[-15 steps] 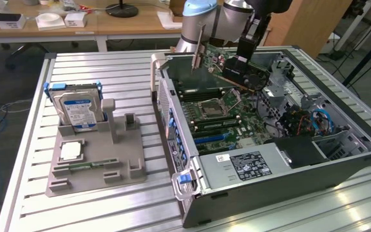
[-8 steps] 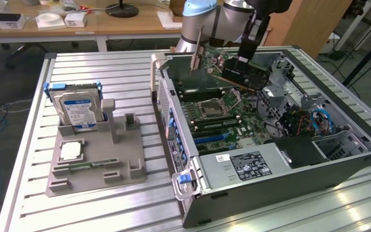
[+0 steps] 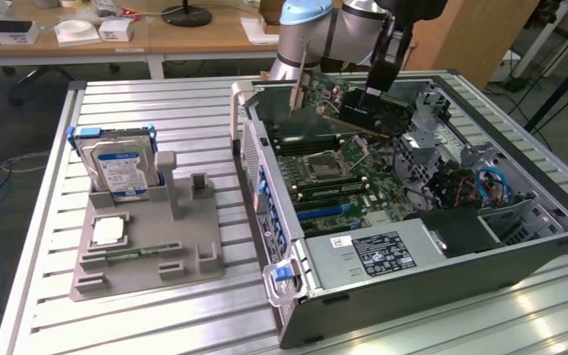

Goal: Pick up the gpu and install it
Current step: 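Insert the gpu into the slot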

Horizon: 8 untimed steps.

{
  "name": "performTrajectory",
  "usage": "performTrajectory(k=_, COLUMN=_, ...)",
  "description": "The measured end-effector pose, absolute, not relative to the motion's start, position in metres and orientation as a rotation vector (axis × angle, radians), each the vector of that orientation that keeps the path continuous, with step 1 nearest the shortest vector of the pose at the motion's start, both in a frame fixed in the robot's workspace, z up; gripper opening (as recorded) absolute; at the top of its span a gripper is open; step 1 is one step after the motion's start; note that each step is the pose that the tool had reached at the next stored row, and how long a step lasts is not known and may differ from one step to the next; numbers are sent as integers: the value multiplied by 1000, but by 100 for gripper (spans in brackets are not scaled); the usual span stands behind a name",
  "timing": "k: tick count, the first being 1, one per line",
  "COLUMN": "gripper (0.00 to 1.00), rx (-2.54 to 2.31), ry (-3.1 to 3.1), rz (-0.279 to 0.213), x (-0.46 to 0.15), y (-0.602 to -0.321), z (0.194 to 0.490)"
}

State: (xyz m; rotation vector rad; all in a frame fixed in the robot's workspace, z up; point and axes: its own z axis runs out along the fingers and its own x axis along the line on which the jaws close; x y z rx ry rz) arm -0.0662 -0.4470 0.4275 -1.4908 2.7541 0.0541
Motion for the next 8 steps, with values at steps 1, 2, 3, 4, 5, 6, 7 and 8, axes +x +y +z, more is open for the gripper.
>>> performTrajectory(k=1, gripper=26, rx=-1505, ry=2747, rz=54, x=-66, y=-447, z=427)
performTrajectory(k=2, gripper=26, rx=-1519, ry=2739, rz=54, x=-66, y=-447, z=428)
performTrajectory(k=3, gripper=26, rx=-1534, ry=2731, rz=54, x=-66, y=-447, z=427)
performTrajectory(k=4, gripper=26, rx=-1548, ry=2723, rz=54, x=-66, y=-447, z=427)
performTrajectory(k=5, gripper=26, rx=-1563, ry=2715, rz=55, x=-66, y=-447, z=427)
performTrajectory(k=6, gripper=26, rx=-1577, ry=2707, rz=55, x=-66, y=-447, z=427)
performTrajectory(k=7, gripper=26, rx=-1591, ry=2699, rz=55, x=-66, y=-447, z=427)
performTrajectory(k=8, gripper=26, rx=-1606, ry=2690, rz=55, x=-66, y=-447, z=427)
